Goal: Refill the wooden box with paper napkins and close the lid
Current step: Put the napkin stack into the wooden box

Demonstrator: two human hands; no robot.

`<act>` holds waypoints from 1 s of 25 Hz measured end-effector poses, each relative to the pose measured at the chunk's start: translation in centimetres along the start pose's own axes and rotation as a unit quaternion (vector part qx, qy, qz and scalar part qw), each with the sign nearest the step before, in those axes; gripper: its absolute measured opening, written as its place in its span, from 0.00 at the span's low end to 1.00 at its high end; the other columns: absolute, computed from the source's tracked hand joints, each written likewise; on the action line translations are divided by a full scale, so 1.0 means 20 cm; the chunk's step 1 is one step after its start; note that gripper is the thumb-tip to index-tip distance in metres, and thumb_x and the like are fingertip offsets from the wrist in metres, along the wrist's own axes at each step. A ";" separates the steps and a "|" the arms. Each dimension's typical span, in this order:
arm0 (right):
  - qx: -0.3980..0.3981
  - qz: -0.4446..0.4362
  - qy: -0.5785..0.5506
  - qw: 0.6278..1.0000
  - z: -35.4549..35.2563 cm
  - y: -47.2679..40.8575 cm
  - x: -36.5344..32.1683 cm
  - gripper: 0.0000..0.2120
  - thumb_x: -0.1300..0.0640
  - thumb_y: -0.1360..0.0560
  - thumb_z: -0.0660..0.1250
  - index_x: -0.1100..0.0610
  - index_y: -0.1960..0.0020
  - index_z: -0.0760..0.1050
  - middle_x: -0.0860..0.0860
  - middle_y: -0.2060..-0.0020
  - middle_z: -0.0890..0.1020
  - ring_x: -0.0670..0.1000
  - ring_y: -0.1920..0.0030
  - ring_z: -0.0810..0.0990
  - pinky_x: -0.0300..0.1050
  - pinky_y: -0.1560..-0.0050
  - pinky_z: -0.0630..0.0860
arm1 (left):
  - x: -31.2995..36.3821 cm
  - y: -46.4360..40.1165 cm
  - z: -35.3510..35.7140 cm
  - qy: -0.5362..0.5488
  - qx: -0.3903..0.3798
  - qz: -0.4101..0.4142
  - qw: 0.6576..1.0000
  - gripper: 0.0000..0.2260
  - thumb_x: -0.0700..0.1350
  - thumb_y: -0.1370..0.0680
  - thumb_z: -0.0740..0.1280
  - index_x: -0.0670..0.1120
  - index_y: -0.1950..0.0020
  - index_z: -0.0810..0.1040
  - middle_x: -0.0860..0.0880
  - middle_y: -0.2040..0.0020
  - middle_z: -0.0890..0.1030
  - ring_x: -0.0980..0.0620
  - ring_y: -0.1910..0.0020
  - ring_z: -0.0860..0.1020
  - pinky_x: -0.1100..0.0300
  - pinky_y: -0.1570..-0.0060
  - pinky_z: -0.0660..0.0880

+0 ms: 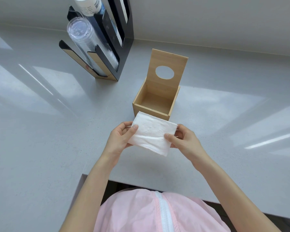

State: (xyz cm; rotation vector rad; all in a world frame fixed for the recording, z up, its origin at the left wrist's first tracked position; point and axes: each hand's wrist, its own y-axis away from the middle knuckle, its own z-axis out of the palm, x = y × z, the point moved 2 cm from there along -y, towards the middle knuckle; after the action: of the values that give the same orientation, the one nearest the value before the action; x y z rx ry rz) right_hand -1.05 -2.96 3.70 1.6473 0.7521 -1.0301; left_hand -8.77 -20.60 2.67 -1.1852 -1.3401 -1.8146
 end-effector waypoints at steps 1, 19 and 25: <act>0.006 -0.008 0.002 1.000 -0.01 0.00 -0.01 0.05 0.60 0.24 0.65 0.50 0.54 0.74 0.51 0.56 0.81 0.44 0.61 0.81 0.30 0.61 0.79 | 0.02 -0.01 0.01 -0.014 0.007 0.007 1.000 0.04 0.45 0.24 0.65 0.48 0.49 0.76 0.52 0.58 0.81 0.60 0.64 0.80 0.67 0.63 0.79; 0.140 -0.067 0.318 0.935 -0.12 -0.45 -0.36 0.09 0.56 0.25 0.59 0.58 0.48 0.74 0.52 0.55 0.81 0.56 0.52 0.77 0.47 0.58 0.71 | 0.49 -0.49 0.15 -0.420 0.076 0.172 0.888 0.10 0.46 0.24 0.64 0.41 0.50 0.78 0.49 0.56 0.79 0.51 0.55 0.75 0.64 0.59 0.70; 0.125 -0.105 0.549 0.820 -0.05 -0.49 -0.39 0.03 0.63 0.24 0.55 0.58 0.56 0.64 0.58 0.58 0.77 0.60 0.58 0.73 0.47 0.63 0.62 | 0.43 -0.57 0.19 -0.537 0.043 0.206 0.817 0.08 0.46 0.24 0.61 0.42 0.51 0.75 0.44 0.54 0.82 0.42 0.53 0.78 0.49 0.53 0.75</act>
State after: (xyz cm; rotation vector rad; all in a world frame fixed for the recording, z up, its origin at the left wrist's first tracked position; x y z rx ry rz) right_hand -12.73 0.91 6.67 2.4188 1.6161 -0.1967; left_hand -20.98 -12.99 5.89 -2.3853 -1.4722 -0.6840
